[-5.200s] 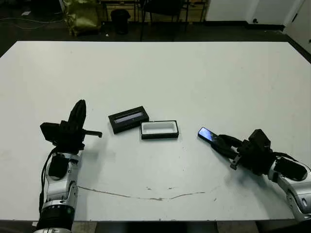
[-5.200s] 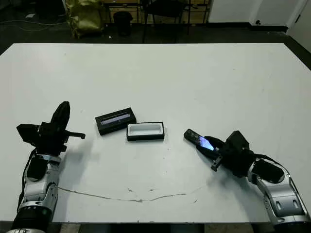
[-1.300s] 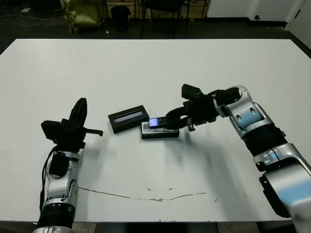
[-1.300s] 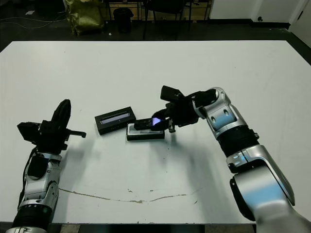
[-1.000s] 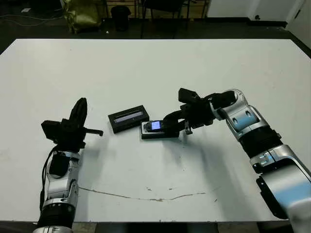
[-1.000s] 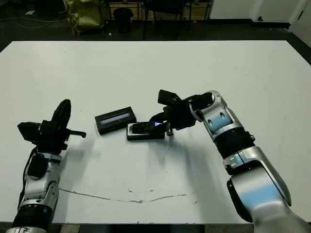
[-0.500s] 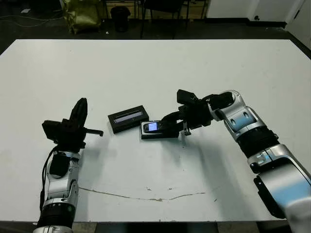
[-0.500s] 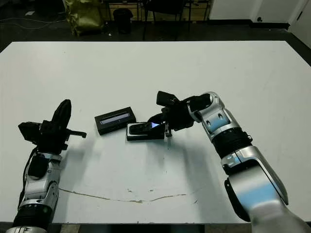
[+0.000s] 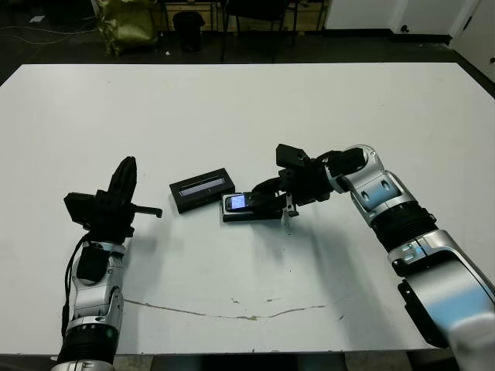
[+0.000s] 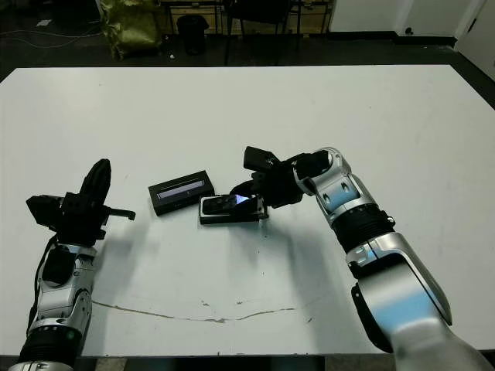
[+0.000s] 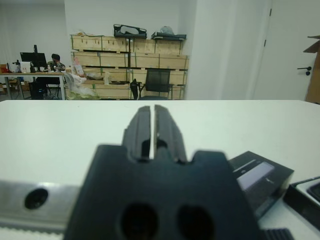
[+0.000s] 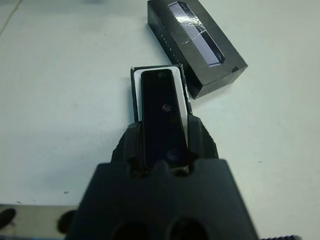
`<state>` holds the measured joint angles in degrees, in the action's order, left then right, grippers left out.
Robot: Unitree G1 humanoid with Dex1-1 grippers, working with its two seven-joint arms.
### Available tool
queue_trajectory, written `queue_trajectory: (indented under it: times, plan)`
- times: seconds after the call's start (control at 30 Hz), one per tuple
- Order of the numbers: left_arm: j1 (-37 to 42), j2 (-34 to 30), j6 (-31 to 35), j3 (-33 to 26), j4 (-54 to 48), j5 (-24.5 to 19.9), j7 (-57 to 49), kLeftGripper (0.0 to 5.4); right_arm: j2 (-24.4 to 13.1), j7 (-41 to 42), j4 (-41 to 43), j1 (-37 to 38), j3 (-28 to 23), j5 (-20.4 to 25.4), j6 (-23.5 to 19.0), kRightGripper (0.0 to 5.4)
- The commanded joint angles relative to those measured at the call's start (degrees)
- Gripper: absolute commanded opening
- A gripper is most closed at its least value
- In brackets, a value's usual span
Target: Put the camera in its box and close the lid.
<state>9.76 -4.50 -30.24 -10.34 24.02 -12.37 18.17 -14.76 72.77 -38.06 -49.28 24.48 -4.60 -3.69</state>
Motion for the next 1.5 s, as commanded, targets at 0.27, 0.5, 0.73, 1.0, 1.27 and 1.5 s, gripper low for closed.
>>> queue_trajectory:
  times: [0.27, 0.5, 0.73, 1.0, 1.27, 1.5]
  plan:
    - [-2.48, 0.83, 0.83, 0.12, 2.22, -0.52, -0.04, 0.00, -0.66, -2.00, 1.03, 0.93, 1.16, -2.34, 1.44, 3.05]
    - [-2.35, 1.01, 0.00, -0.01, 2.77, -0.60, -0.03, 0.00, -2.07, -0.55, 1.93, -0.06, -0.36, -1.23, 1.95, 4.58]
    - [-2.57, 0.77, 1.10, 0.14, 2.01, -0.47, -0.11, 0.00, -2.94, 1.10, 3.40, -1.65, -3.40, 1.59, -3.68, 5.39]
    - [-2.70, 0.83, 1.19, 0.16, 1.77, -0.56, -0.30, 0.00, -2.08, -13.01, 14.87, 5.22, -13.96, 7.23, -7.84, 5.31]
    - [-2.58, 0.76, 1.06, 0.19, 1.91, -0.68, -0.05, 0.00, 0.10, -27.04, 30.70, 16.26, -21.88, 14.63, -12.89, 3.79]
    - [-2.12, 0.13, 0.53, 0.19, 2.02, -0.10, -0.06, 0.00, -0.38, -33.49, 36.69, 26.34, -25.74, 17.73, -12.00, 2.18]
